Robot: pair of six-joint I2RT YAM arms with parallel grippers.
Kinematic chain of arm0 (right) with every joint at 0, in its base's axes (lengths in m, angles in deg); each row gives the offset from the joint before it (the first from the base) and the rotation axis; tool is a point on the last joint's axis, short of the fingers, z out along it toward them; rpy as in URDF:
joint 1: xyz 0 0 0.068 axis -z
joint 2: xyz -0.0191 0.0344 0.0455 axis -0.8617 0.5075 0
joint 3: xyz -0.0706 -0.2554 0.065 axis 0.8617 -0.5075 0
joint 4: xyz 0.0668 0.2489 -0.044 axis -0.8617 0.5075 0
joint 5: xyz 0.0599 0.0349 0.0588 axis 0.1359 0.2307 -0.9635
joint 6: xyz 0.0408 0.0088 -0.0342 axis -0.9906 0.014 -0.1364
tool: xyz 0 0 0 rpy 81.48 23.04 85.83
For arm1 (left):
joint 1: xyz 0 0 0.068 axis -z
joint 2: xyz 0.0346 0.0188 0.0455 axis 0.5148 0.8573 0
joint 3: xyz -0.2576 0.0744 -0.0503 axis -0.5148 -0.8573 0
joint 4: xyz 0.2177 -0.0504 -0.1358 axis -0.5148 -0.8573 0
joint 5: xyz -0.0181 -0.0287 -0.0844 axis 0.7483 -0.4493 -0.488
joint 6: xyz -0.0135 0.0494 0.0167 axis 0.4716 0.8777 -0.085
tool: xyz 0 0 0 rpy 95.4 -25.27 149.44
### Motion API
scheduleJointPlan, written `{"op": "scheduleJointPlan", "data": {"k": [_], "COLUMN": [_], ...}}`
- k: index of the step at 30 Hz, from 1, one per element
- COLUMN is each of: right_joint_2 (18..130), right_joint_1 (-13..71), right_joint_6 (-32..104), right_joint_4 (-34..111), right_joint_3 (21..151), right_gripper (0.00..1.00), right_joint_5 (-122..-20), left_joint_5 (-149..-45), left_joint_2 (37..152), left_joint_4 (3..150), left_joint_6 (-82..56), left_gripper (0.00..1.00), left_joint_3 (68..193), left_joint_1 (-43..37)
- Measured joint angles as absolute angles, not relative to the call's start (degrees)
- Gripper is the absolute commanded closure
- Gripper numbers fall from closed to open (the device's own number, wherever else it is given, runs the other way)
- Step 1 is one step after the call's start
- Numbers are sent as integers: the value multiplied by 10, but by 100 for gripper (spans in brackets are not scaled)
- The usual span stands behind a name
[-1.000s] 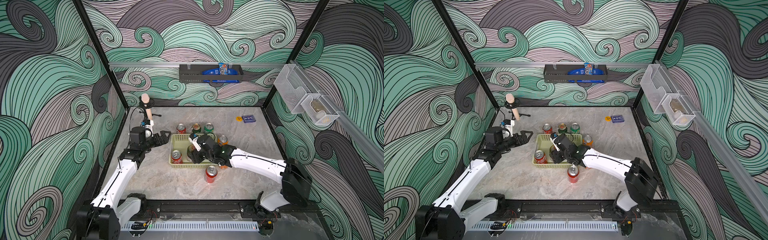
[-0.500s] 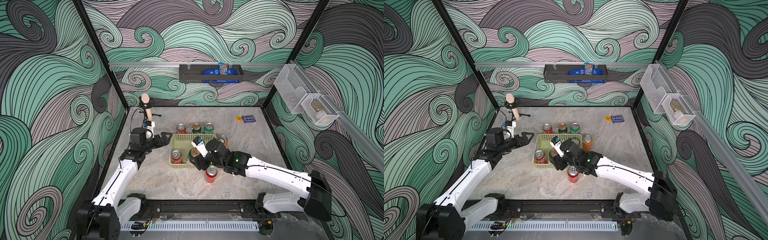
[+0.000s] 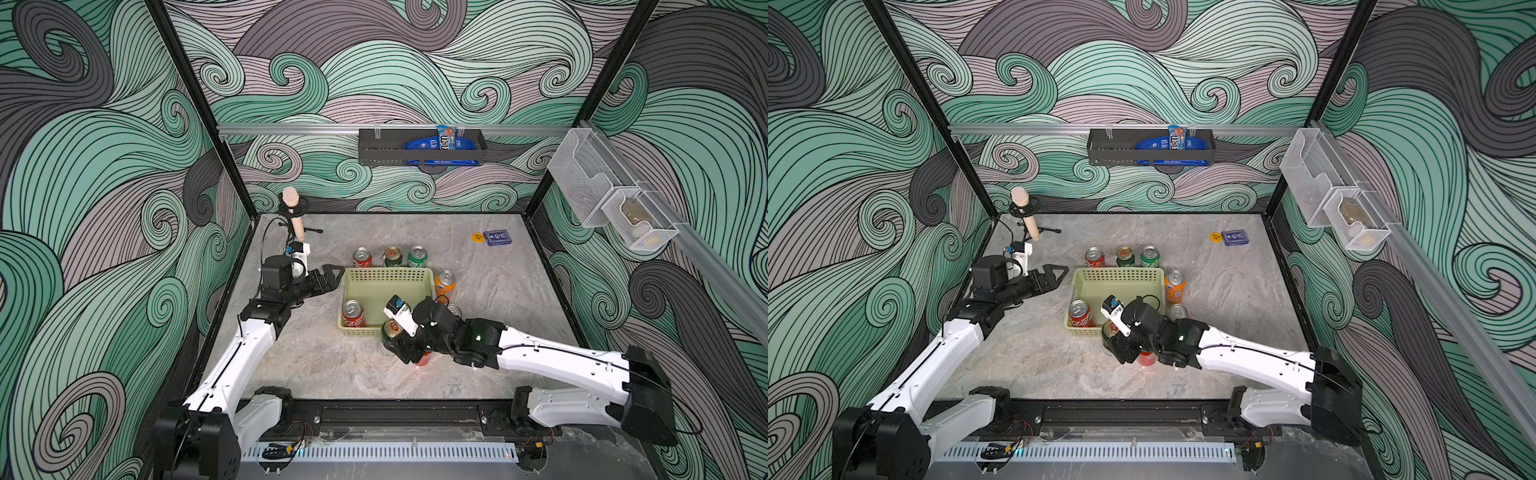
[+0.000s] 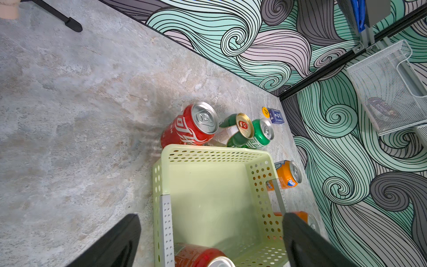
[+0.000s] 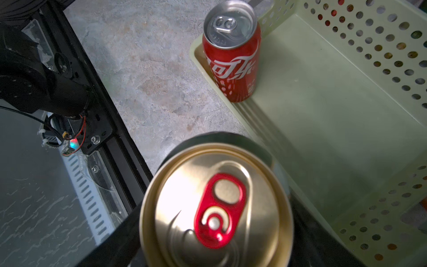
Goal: Take out the drinks from the basket
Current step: Pick up the drink from the basket, then place the drink at the center of the board.
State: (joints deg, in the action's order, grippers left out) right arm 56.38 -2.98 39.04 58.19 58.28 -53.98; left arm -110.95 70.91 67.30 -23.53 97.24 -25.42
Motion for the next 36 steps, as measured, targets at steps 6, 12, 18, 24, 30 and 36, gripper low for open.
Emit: {"op": "scheduleJointPlan", "data": {"k": [6,12,18,24,30,36], "right_joint_2": [565,579,588,592,612,621], "right_joint_1": [-38,-49,-53,-61,-71,-77], "right_joint_6": [388,380,374,364,364,364], "right_joint_4": [586,575,559,531,505,493], "right_joint_3": [575,564,546,535,535,535], "right_gripper": [44,44,43,43,42,42], "right_joint_5": [-521,-505,-492,-484,-470,-458], "left_joint_5": [-1109,-1108,-1108,-1108,-1108,-1108], "left_joint_2": [709,709,709,709,709,709], "left_joint_4": [673,673,673,673,673,673], "left_joint_6": [-235,-235,-235,-236,-235,-236], "left_gripper": [2,2,2,2,2,2], "left_joint_3": [972,972,972,972,972,972], "left_joint_1": [-252,-252,-252,-252,-252,-252]}}
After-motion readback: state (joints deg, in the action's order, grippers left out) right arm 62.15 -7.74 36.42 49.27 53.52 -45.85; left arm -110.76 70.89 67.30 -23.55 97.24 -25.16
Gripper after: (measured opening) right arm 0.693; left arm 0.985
